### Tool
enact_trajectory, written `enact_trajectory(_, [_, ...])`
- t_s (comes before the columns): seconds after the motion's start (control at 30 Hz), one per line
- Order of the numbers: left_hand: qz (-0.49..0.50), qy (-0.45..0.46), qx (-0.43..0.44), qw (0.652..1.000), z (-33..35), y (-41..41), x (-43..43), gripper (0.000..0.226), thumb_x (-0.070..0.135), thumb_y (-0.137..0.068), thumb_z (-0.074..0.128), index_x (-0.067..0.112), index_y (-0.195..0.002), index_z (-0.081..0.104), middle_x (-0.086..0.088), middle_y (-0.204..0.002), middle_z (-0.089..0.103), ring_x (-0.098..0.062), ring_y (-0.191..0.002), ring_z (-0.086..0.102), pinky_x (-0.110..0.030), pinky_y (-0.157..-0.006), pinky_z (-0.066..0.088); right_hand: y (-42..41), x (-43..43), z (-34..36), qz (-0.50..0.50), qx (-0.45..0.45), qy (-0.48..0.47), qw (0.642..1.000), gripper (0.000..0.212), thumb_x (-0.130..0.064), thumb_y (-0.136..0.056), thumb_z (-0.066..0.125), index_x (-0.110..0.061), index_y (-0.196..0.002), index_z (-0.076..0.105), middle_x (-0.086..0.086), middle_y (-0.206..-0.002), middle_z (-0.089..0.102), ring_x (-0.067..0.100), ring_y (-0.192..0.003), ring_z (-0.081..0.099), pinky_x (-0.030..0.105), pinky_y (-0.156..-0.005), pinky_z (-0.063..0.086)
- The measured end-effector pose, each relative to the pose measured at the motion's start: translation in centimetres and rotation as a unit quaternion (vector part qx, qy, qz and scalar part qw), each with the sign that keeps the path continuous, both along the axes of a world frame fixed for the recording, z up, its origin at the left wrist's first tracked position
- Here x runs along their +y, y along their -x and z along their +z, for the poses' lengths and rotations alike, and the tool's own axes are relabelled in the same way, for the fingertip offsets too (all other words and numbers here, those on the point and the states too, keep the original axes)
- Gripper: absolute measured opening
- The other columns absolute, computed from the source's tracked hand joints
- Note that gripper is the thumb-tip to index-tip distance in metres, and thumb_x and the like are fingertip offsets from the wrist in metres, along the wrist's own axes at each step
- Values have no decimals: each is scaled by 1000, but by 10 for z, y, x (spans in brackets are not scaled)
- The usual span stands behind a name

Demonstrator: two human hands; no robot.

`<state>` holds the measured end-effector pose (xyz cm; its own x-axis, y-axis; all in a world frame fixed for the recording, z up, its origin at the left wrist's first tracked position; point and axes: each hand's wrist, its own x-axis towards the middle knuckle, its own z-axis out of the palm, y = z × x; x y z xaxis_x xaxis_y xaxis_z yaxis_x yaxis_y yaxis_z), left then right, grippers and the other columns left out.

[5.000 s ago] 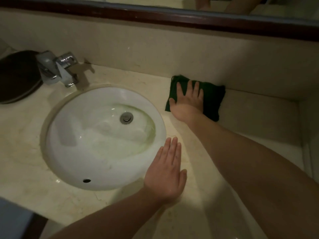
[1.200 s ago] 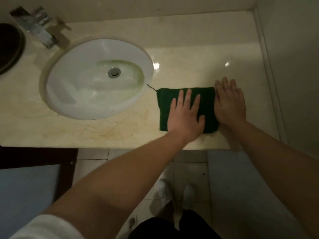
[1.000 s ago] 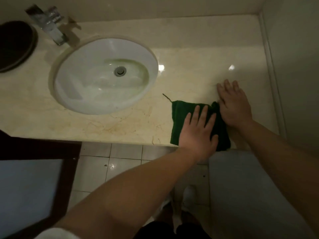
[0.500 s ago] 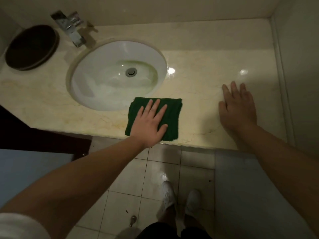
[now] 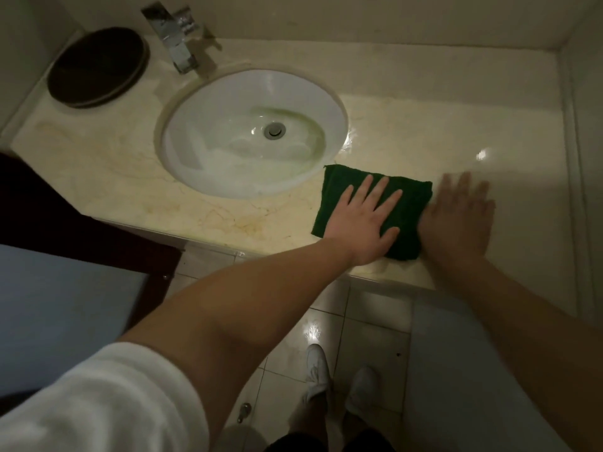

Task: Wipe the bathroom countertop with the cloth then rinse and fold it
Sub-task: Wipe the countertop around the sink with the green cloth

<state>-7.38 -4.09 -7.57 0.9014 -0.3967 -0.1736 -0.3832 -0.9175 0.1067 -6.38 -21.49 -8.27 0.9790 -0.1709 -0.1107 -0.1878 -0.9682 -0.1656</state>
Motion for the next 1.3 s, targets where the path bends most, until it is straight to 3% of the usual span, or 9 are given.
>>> enact_trajectory(0.23, [61, -5, 5, 998, 6, 3, 87, 69, 56, -93, 22, 28, -155, 5, -5, -164, 3, -25, -150, -2, -50, -121, 6, 10, 55, -1, 7, 11, -28, 1000, 63, -37, -97, 26, -23, -156, 8, 9, -165, 2, 32, -151, -3, 50, -121, 2])
enact_trajectory(0.43, [169, -8, 8, 986, 11, 10, 163, 69, 55, -93, 19, 23, -153, 14, -8, -160, 24, -30, -148, 15, -53, -120, 14, 13, 58, -1, 17, -26, -22, 999, 62, -37, -95, 27, -23, -155, 17, 10, -164, 12, 33, -150, 4, 52, -120, 7])
enact_trajectory(0.6, [216, -8, -17, 976, 7, 31, 206, 69, 54, -93, 21, 22, -153, 18, -10, -161, 20, -31, -149, 9, -53, -120, 10, 14, 57, -1, 18, -34, -20, 999, 62, -37, -95, 26, -22, -154, 19, 11, -163, 14, 35, -150, 7, 53, -120, 9])
enact_trajectory(0.73, [254, -22, -2, 967, 8, 32, 192, 69, 53, -93, 21, 23, -154, 12, -9, -162, 14, -32, -150, 3, -56, -120, 7, 14, 59, 0, 19, -38, -22, 999, 62, -36, -95, 25, -21, -154, 19, 12, -163, 15, 36, -150, 7, 54, -120, 9])
enact_trajectory(0.87, [201, -20, 8, 979, 10, 34, 128, 71, 55, -92, 16, 25, -154, 0, -7, -164, 1, -33, -149, -6, -56, -120, 4, 15, 60, 1, 23, -37, -18, 999, 61, -36, -96, 25, -20, -154, 19, 14, -163, 15, 38, -149, 7, 55, -119, 9])
enact_trajectory(1.03, [104, -20, 19, 994, 8, 41, 85, 70, 56, -94, 19, 26, -155, 1, -7, -163, -5, -33, -148, -12, -56, -119, 5, 18, 62, 0, 21, -10, -1, 1000, 61, -36, -98, 22, -19, -155, 12, 13, -164, 8, 36, -150, 3, 52, -120, 7])
enact_trajectory(1.3, [-105, 16, -8, 994, 4, 38, 165, 68, 55, -93, 32, 27, -154, 18, -4, -163, 12, -30, -150, 1, -50, -121, 3, 47, 143, -2, -66, 1, -21, 998, 67, -38, -94, 25, -14, -156, 14, 15, -163, 9, 38, -149, 3, 51, -120, 3])
